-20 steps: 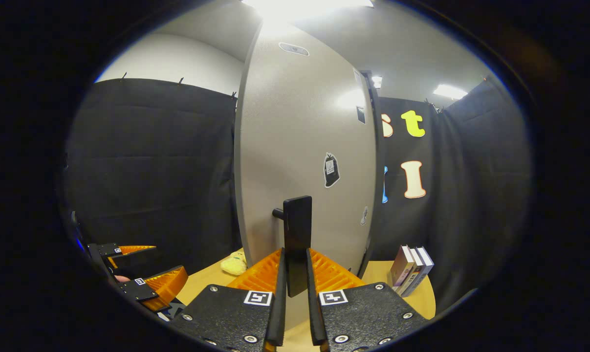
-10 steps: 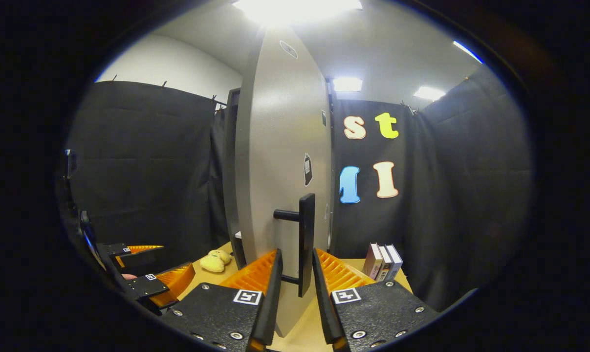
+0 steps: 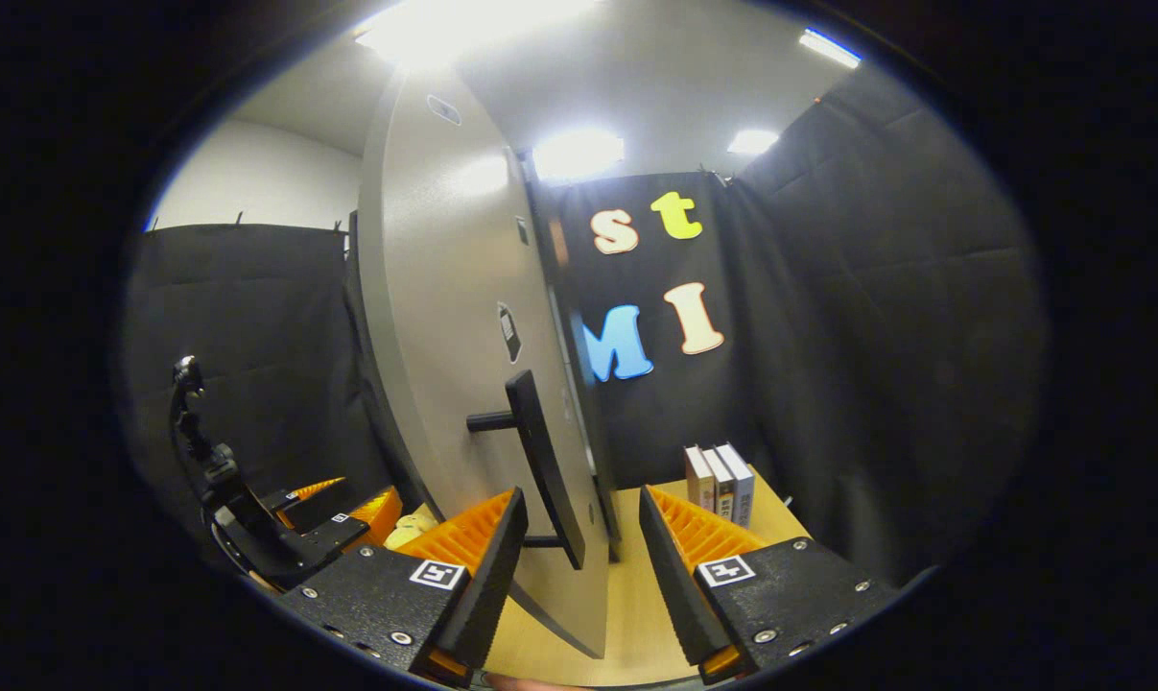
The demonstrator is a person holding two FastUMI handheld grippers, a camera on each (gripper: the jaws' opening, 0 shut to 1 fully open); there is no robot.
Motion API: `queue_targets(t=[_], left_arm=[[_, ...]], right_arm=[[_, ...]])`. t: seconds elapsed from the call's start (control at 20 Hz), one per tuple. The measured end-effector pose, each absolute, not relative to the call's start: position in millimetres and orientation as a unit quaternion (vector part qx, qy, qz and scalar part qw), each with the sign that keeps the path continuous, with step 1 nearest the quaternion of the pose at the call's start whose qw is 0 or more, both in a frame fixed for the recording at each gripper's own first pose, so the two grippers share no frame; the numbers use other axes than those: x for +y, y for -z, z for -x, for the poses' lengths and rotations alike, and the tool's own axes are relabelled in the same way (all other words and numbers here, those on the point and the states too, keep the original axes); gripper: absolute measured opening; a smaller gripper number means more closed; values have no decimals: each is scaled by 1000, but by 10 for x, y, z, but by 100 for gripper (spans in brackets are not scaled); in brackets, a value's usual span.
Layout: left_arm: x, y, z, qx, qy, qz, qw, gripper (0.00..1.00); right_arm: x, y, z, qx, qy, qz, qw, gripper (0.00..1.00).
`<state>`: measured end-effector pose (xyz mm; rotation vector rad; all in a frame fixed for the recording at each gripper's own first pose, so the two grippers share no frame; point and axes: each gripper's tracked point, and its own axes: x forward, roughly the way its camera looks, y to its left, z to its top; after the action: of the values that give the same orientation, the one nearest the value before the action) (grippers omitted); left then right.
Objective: Open the cabinet door with the right hand, grasp the bottle in the cabinet with the left hand and place it on the coaster, then close the cabinet door with the right hand.
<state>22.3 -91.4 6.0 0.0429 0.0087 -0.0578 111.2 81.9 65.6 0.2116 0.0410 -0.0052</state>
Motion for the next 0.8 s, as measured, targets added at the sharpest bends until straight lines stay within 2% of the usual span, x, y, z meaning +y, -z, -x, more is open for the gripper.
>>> queue_targets(t=[0.05, 0.1, 0.15, 0.2, 0.3, 0.45, 0.5, 0.55, 0.6, 0.75, 0.8], left_arm=[[-924, -10, -405, 7, 34, -17, 999, 92], [-922, 8, -575, 6, 38, -14, 999, 87], [-905, 3, -750, 2, 39, -12, 999, 87], [-909, -22, -906, -3, 40, -9, 999, 89], [-981, -81, -1221, -11, 46, -6, 999, 87], [-1054, -136, -1695, -26, 56, -11, 998, 89], [-1114, -147, -1841, -30, 63, -11, 998, 87], [-1183, -118, -1955, -30, 71, -13, 997, 89], [-1235, -78, -2066, -29, 75, -14, 997, 92], [-1338, 37, -2334, -25, 79, -7, 997, 89], [-1366, 53, -2446, -25, 82, -6, 996, 92]], right_arm=[[733, -678, -1126, 10, 25, -101, 995, 75], [680, -698, -1122, 1, 38, -98, 994, 75], [648, -696, -1153, -1, 49, -97, 994, 75], [660, -690, -1152, 2, 49, -101, 994, 78], [507, -659, -1100, 6, 86, -93, 992, 85], [281, -693, -1037, -6, 145, -90, 985, 89], [241, -673, -1013, -4, 164, -90, 982, 89], [186, -651, -972, 0, 182, -89, 979, 91], [151, -633, -937, 2, 195, -90, 977, 89], [24, -597, -882, 8, 238, -93, 967, 92], [-51, -573, -858, 11, 261, -87, 961, 93]])
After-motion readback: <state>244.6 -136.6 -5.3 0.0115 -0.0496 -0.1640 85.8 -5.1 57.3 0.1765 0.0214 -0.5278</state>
